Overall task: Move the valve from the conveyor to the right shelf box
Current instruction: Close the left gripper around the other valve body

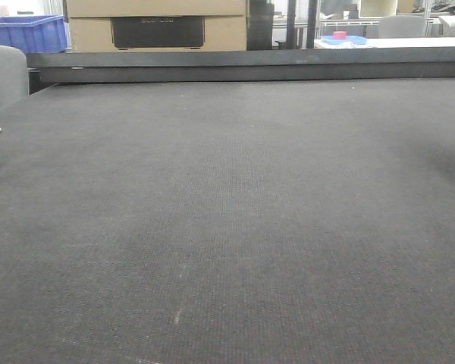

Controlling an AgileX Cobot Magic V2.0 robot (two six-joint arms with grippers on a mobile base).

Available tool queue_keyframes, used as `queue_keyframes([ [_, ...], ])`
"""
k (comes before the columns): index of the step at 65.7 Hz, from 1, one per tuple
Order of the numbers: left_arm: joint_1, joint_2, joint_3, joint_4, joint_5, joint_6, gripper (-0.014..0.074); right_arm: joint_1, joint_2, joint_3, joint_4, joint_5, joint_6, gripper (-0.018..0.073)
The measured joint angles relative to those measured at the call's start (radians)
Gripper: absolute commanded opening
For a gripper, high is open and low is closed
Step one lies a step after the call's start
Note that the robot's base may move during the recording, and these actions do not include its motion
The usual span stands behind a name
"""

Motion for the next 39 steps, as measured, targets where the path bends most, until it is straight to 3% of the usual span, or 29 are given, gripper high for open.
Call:
queue_keyframes([
  [16, 0.0, 0.098, -0.002, -0.022, -0.098, 0.008, 0.0601, 0.0, 0.0, 0.0, 0.0, -0.002, 0.0, -0.0159],
  [39, 0.0, 0.187, -0.003, -0.031, -0.107, 0.01, 0.0601, 0.0, 0.0, 0.0, 0.0, -0.002, 0.0, -0.0159],
])
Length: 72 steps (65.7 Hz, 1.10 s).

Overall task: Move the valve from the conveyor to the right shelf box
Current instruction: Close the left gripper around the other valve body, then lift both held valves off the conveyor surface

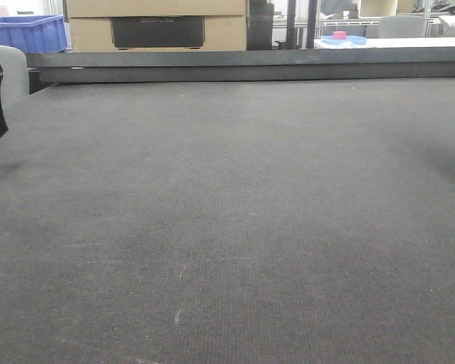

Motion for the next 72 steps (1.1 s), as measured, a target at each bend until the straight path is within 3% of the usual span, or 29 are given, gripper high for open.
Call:
queue_keyframes([
  [14, 0.0, 0.015, 0.0, -0.002, 0.002, 0.0, 0.0596, 0.0, 0.0, 0.0, 0.0, -0.002, 0.0, -0.0159],
  [20, 0.0, 0.022, 0.0, -0.002, 0.004, 0.0, 0.0539, 0.0, 0.0, 0.0, 0.0, -0.007, 0.0, -0.0159],
  [24, 0.0, 0.024, 0.0, -0.002, 0.007, 0.0, 0.0442, 0.0, 0.0, 0.0, 0.0, -0.009, 0.0, -0.0159],
  [37, 0.0, 0.026, -0.012, -0.004, 0.026, 0.001, -0.011, 0.0, 0.0, 0.0, 0.0, -0.024, 0.0, -0.0159],
  [56, 0.0, 0.031, -0.143, -0.017, 0.175, 0.001, -0.0111, 0.0, 0.0, 0.0, -0.002, -0.026, 0.0, -0.0159],
  [72, 0.0, -0.096, -0.221, -0.075, 0.185, -0.001, -0.0111, 0.0, -0.032, -0.024, -0.002, -0.008, 0.0, -0.0159],
])
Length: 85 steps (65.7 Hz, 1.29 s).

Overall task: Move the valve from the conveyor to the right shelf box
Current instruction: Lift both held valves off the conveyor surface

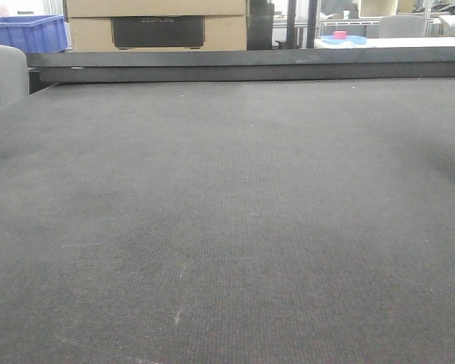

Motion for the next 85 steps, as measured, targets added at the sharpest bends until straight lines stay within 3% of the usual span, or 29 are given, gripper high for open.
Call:
queue_keyframes([
  [18, -0.046, -0.222, -0.009, -0.004, 0.015, -0.064, -0.0111, 0.01, -0.017, -0.147, 0.075, 0.059, 0.0, -0.0159],
  [47, -0.201, -0.372, -0.009, 0.075, 0.03, -0.174, -0.0111, 0.166, -0.017, -0.266, 0.101, 0.09, 0.008, -0.0159],
  [85, -0.202, -0.372, -0.009, 0.089, 0.032, -0.178, -0.0111, 0.166, 0.001, -0.266, 0.09, 0.077, 0.014, -0.0159],
])
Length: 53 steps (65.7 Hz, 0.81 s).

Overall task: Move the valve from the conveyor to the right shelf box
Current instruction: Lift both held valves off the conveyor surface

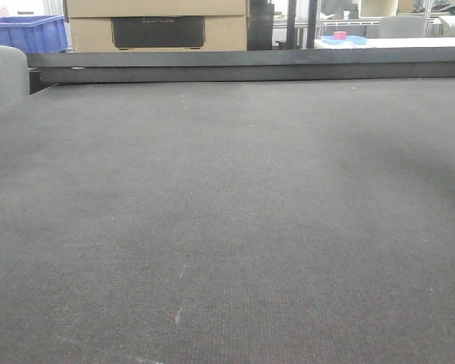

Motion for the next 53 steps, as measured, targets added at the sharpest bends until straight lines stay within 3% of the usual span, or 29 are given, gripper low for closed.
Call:
queue_keyframes([
  [25, 0.0, 0.0, 0.0, 0.0, -0.012, -0.002, -0.0111, 0.0, 0.0, 0.0, 0.0, -0.051, 0.002, -0.0162],
  [41, 0.0, 0.0, 0.0, 0.0, -0.197, -0.004, -0.0111, 0.0, 0.002, 0.0, 0.0, -0.16, 0.002, -0.0162],
  [53, 0.0, 0.0, 0.0, 0.0, -0.223, -0.004, -0.0111, 0.0, 0.002, 0.0, 0.0, -0.17, 0.002, -0.0162],
])
